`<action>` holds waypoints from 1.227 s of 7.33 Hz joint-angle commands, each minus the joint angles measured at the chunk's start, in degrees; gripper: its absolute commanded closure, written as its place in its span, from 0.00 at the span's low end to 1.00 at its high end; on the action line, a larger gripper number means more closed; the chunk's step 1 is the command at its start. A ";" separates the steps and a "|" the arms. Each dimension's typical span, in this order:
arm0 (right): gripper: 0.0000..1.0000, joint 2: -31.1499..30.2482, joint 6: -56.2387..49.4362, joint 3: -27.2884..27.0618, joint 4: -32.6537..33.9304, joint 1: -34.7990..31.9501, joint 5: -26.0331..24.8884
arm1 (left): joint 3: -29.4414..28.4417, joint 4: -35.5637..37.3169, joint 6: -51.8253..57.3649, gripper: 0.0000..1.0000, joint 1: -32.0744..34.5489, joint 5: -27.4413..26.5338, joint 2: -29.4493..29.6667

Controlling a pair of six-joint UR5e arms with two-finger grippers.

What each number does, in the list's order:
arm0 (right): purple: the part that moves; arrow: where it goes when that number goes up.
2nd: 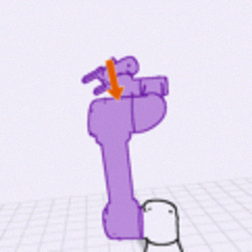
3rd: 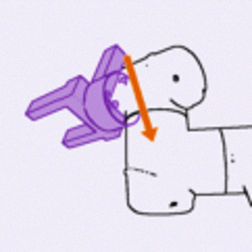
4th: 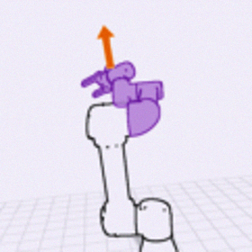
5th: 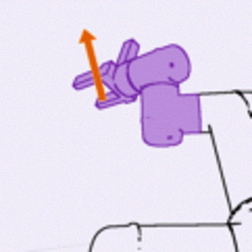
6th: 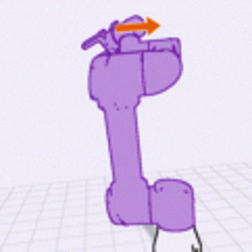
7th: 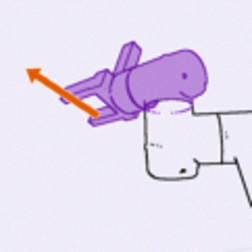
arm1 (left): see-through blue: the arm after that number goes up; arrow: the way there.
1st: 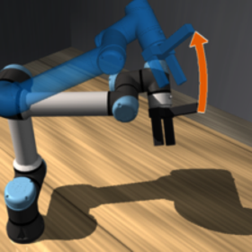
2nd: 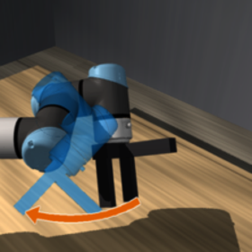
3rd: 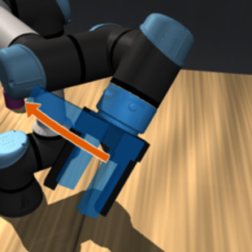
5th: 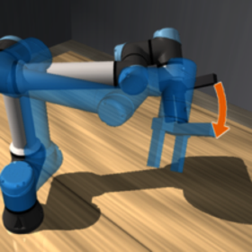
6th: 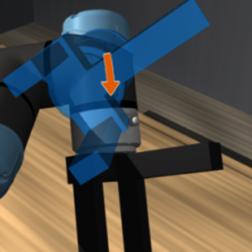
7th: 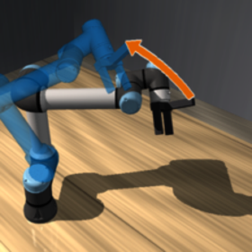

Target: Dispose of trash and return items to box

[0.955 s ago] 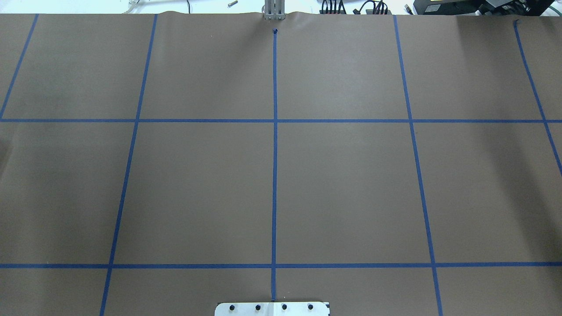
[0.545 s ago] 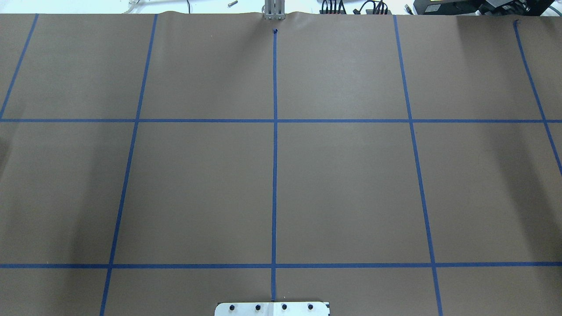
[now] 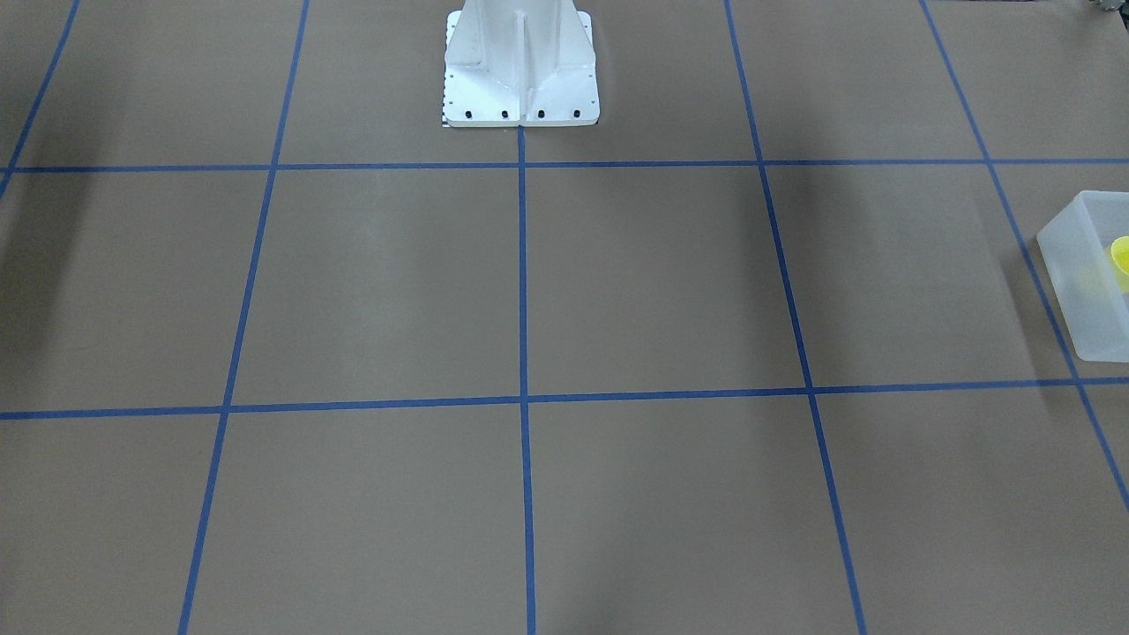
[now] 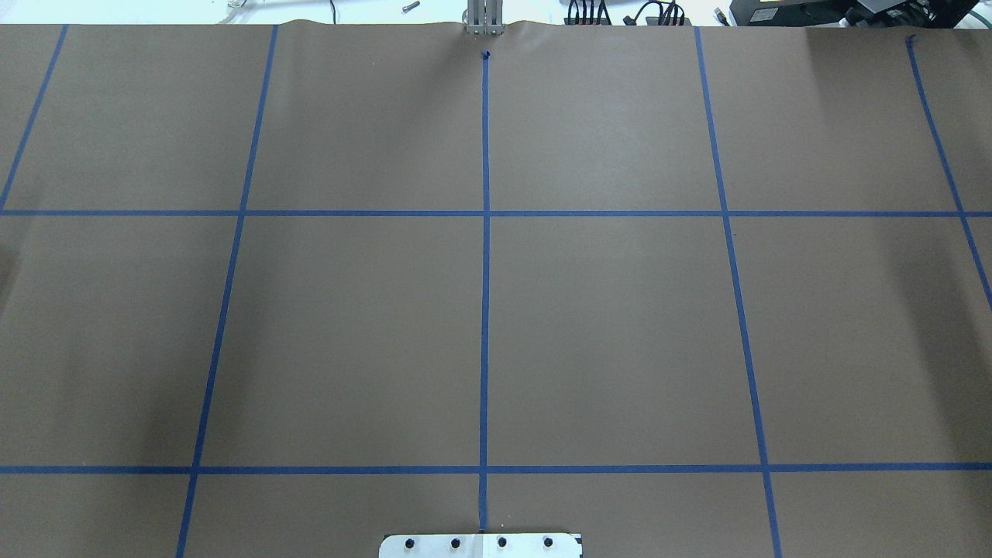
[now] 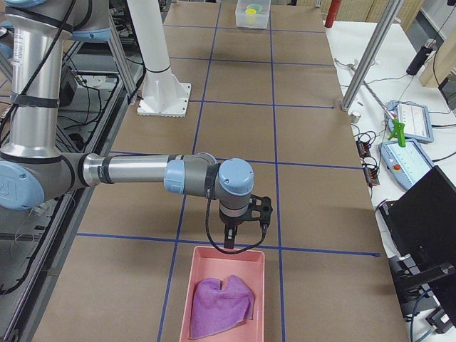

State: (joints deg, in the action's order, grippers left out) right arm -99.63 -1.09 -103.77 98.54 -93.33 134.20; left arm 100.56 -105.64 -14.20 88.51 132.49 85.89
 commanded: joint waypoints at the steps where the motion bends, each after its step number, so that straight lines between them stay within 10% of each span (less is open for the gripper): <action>1: 0.00 0.23 0.12 0.14 -0.01 -0.01 0.62 | -1.32 2.11 5.46 0.01 -0.53 0.22 -1.07; 9: 0.00 0.32 0.12 -0.03 -0.01 -0.01 1.50 | -2.21 2.11 5.33 0.01 -0.53 1.63 -2.66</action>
